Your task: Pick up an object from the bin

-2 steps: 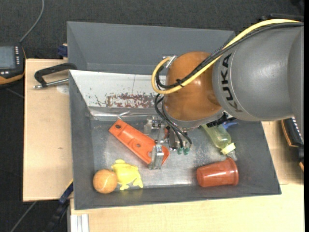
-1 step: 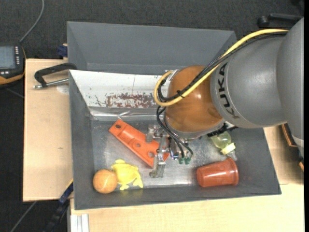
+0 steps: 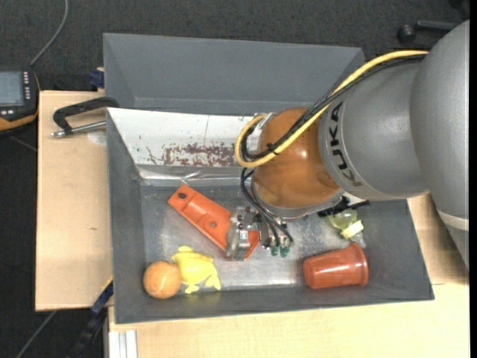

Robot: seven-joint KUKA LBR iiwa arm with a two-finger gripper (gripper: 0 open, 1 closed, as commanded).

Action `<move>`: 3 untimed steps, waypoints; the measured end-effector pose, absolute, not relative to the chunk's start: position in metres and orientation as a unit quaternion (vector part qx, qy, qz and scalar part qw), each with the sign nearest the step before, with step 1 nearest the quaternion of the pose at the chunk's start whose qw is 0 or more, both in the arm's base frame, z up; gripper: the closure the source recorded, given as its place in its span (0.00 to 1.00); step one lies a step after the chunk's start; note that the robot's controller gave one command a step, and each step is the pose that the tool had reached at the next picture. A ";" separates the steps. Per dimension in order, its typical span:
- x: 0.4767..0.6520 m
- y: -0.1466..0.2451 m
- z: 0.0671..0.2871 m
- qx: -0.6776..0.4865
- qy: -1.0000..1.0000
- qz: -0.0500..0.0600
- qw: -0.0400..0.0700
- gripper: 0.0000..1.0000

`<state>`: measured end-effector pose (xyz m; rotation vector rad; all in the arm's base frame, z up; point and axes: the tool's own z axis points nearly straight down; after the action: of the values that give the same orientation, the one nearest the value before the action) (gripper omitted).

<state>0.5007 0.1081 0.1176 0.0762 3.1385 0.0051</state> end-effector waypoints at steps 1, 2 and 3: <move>0.501 0.108 0.120 0.027 1.000 0.002 0.001 1.00; 0.542 0.088 0.123 0.011 1.000 0.002 0.003 1.00; 0.561 0.079 0.117 0.012 1.000 0.002 0.005 1.00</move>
Offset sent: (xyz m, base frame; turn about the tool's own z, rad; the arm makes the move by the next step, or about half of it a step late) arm 0.0502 -0.0286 0.0053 -0.0339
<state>0.5611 0.0789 0.1167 0.0380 3.1315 0.0068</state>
